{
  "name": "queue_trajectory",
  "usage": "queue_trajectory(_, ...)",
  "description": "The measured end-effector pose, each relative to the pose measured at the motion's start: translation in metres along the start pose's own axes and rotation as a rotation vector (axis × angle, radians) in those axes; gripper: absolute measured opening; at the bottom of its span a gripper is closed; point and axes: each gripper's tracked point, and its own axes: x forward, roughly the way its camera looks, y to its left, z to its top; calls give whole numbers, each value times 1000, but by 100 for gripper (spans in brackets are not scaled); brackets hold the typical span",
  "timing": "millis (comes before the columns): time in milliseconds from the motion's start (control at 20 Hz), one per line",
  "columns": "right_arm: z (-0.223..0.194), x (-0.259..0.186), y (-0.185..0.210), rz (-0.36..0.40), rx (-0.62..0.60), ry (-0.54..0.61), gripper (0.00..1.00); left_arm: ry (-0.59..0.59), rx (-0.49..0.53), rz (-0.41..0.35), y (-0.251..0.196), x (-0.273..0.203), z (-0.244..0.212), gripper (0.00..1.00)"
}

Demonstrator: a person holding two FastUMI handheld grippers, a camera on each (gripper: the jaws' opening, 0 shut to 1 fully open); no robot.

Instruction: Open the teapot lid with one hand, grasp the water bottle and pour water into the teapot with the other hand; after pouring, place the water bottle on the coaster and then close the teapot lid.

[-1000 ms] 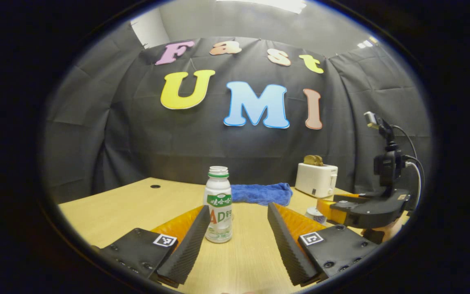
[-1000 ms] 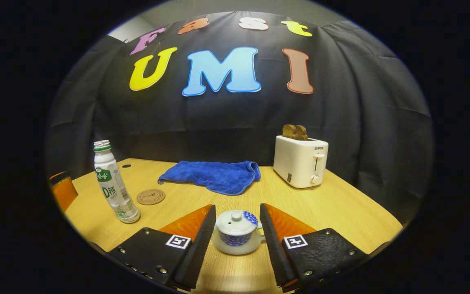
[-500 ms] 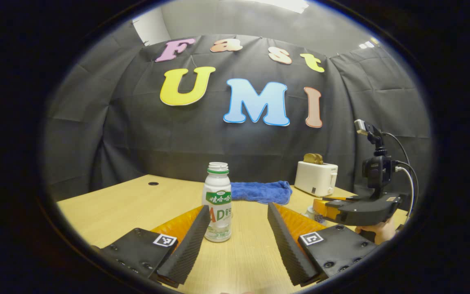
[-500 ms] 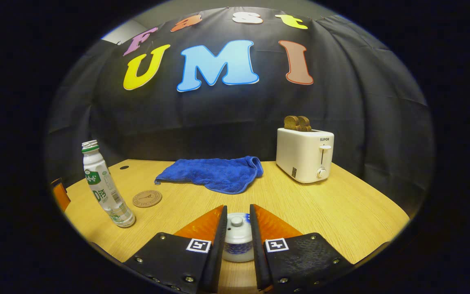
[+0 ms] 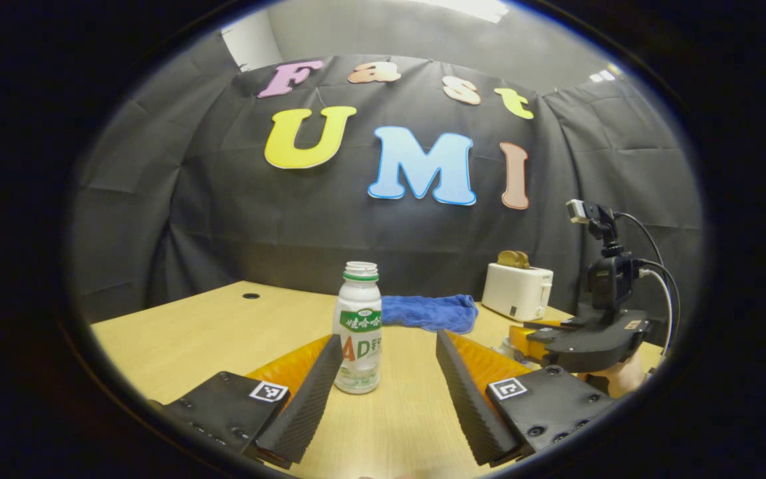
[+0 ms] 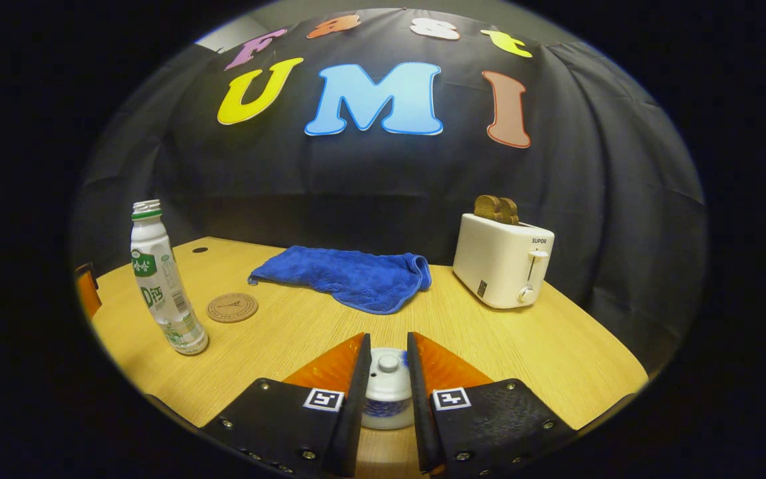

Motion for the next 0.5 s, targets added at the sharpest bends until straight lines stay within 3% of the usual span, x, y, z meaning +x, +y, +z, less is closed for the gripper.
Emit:
queue_trajectory(50,-7,1,1,-1,13,2,7,1,0,0,0,0,1,99)
queue_trajectory(100,-10,3,1,1,13,17,10,1,0,1,1,2,1,94)
queue_trajectory(150,-9,2,3,2,-1,14,10,1,1,2,2,4,2,99)
queue_trajectory(300,-6,3,3,9,-29,7,10,7,2,2,2,6,1,99)
queue_trajectory(500,-4,-1,1,59,73,-34,10,22,19,11,5,10,-5,99)
